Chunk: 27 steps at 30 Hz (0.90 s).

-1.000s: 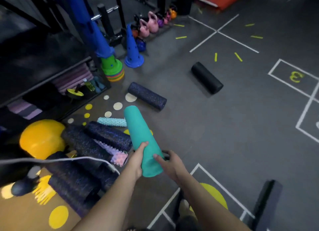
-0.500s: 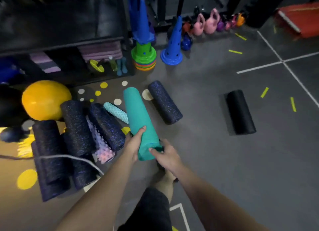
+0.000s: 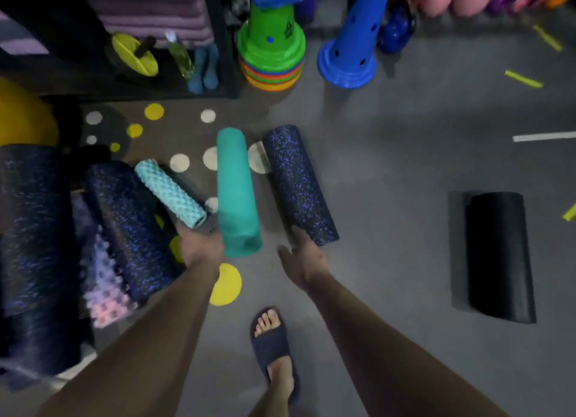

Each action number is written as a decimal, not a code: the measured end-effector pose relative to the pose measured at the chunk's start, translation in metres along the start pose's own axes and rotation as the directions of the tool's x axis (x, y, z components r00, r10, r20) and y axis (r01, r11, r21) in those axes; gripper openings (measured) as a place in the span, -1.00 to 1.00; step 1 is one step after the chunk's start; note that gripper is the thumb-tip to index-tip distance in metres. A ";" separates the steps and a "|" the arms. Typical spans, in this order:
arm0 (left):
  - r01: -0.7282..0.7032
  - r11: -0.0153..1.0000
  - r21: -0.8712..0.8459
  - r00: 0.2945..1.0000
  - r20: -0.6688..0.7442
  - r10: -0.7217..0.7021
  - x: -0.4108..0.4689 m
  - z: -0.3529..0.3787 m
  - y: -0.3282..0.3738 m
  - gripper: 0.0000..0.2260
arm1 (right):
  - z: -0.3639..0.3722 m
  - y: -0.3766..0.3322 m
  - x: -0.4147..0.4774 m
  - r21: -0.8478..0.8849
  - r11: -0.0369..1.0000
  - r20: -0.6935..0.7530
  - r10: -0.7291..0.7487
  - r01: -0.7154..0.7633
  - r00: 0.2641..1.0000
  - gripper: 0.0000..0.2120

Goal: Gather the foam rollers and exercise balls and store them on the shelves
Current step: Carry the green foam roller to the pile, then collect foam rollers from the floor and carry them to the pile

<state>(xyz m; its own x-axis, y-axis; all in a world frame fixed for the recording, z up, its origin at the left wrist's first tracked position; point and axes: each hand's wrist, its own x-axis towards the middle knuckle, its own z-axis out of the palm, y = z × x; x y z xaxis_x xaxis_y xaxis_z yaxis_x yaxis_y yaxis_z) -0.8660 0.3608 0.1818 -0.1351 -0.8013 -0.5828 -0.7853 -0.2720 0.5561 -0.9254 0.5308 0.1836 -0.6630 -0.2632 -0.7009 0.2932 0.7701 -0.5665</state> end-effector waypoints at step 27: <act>-0.437 0.894 0.096 0.535 0.827 0.172 -0.408 0.611 -0.062 -0.63 | -0.458 0.553 0.040 -0.042 0.893 -0.197 0.433 -0.449 0.880 -0.31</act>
<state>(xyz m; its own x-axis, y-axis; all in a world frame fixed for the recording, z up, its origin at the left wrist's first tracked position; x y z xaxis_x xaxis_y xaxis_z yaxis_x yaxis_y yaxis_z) -1.1316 1.0300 0.0234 -0.7074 -0.0353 -0.7060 -0.7015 0.1582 0.6949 -1.1056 1.2119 0.0408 -0.5919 0.2166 -0.7764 0.5302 0.8302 -0.1725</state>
